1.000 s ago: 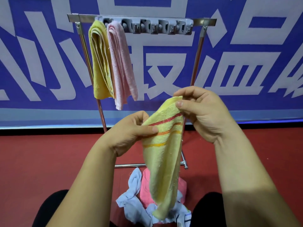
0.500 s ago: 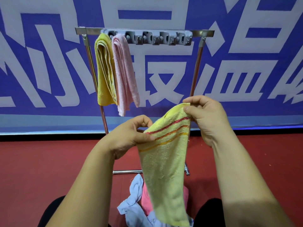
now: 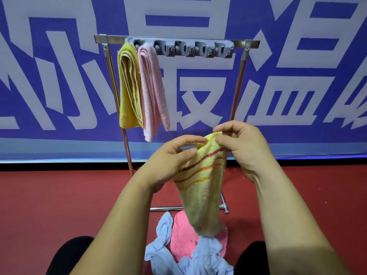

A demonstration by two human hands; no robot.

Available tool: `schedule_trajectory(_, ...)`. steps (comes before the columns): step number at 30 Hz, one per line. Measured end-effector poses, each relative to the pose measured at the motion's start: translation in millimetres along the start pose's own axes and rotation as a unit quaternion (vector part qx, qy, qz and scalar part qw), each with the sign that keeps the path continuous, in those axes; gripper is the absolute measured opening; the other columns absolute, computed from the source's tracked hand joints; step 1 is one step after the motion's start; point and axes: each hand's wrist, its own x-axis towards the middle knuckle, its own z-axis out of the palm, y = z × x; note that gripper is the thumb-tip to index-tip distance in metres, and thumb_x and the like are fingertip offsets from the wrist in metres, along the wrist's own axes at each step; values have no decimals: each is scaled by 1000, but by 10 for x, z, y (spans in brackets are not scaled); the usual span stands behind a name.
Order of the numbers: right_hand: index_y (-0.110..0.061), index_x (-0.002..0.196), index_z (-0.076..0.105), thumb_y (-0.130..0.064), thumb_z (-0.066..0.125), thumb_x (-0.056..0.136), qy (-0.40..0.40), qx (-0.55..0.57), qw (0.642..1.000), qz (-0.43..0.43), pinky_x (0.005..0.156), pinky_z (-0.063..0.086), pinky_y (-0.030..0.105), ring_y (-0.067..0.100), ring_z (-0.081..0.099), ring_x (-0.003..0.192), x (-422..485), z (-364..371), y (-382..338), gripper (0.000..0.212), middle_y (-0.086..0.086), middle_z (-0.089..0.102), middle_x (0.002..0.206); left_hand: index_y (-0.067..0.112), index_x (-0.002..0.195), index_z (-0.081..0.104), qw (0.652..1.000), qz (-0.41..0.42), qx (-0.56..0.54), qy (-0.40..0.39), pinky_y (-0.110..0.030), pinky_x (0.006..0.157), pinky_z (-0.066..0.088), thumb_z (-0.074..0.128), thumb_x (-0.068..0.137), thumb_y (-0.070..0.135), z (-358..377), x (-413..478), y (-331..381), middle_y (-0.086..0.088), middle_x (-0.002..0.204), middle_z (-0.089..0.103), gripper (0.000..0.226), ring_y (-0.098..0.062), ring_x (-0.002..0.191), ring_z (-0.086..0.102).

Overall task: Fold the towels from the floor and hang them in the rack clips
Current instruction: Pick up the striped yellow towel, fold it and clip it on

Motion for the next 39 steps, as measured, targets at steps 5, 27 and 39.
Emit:
schedule_trajectory(5, -19, 96, 80, -2, 77, 90, -31, -36, 999, -3, 78, 61, 44, 13, 70, 75, -59, -4, -18, 18, -5, 74, 76, 33, 118, 75, 998, 7, 58, 11, -63, 104, 53, 59, 104, 21, 61, 54, -2, -10, 117, 75, 24, -25, 97, 68)
schedule_trajectory(27, -32, 91, 80, -19, 83, 84, -65, -135, 989, -14, 80, 62, 53, 25, 75, 85, -101, 36, 19, 15, 0, 78, 84, 30, 92, 73, 989, 40, 98, 102, -57, 98, 58, 84, 82, 38, 205, 132, 8, 10, 109, 78, 17, -16, 105, 74)
schedule_trajectory(39, -28, 95, 80, -10, 79, 89, -40, -126, 991, -16, 86, 64, 51, 17, 78, 83, -101, -1, -81, 19, -2, 80, 86, 27, 91, 71, 979, 27, 191, 62, -53, 93, 59, 84, 81, 40, 124, 138, 73, 14, 106, 77, 21, -10, 95, 72)
